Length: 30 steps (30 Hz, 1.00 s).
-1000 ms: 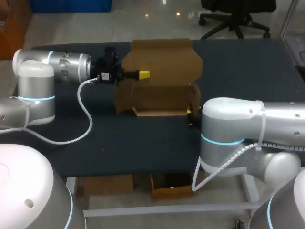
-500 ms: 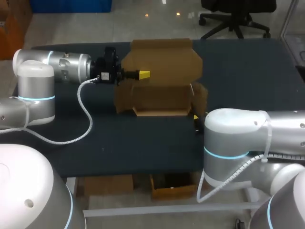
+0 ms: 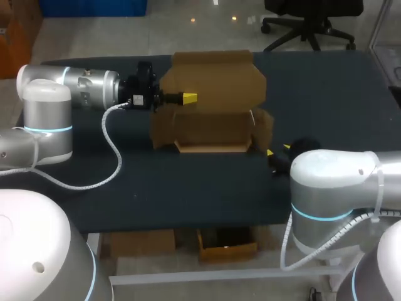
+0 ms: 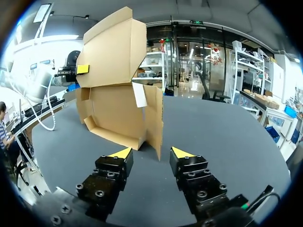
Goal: Assemble the packaging by folding the flat box into shape, placing the metal phone stand inside, and closing the box properly
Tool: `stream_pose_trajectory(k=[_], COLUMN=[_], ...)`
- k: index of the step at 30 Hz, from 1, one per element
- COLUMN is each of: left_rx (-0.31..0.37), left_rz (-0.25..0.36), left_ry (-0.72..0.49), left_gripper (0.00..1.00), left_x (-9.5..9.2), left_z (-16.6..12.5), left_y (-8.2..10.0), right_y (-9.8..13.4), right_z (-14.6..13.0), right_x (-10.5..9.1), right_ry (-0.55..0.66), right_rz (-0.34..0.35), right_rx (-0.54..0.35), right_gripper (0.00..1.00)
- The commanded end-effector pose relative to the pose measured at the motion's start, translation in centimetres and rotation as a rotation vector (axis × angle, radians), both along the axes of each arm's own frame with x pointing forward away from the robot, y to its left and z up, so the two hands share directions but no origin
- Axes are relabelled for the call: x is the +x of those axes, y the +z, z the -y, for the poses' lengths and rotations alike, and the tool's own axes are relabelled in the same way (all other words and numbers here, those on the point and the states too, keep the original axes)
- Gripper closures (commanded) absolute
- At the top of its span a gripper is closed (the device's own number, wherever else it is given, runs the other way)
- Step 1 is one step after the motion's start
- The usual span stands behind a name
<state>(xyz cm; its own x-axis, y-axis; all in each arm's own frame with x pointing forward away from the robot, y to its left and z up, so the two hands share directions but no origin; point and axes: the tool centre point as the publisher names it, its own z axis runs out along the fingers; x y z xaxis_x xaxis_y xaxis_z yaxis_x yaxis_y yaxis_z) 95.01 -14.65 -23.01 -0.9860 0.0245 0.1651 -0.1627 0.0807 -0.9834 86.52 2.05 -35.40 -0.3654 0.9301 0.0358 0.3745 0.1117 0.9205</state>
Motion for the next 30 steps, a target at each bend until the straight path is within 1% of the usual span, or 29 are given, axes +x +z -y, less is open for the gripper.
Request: stream_pose_trajectory(k=[1,12,22,30], left_rx=[-0.001,-0.001,-0.001,0.030], left_rz=[0.000,0.000,0.000,0.037], left_ry=[0.000,0.000,0.000,-0.009], left_gripper=[1.00,1.00,1.00,1.00], left_x=[0.0,0.0,0.0,-1.1], left_z=[0.1,0.1,0.1,0.2], left_y=[-0.3,-0.3,-0.3,-0.4], right_y=[0.5,0.3,0.1,-0.2], right_z=[1.4,3.5,3.6,3.9], right_x=[-0.6,-0.3,0.1,0.2], right_ry=[0.105,0.145,0.190,0.196], right_rz=[0.000,0.026,0.038,0.032], right_rx=[0.052,0.101,0.110,0.121], right_gripper=[0.51,0.52,0.52,0.52])
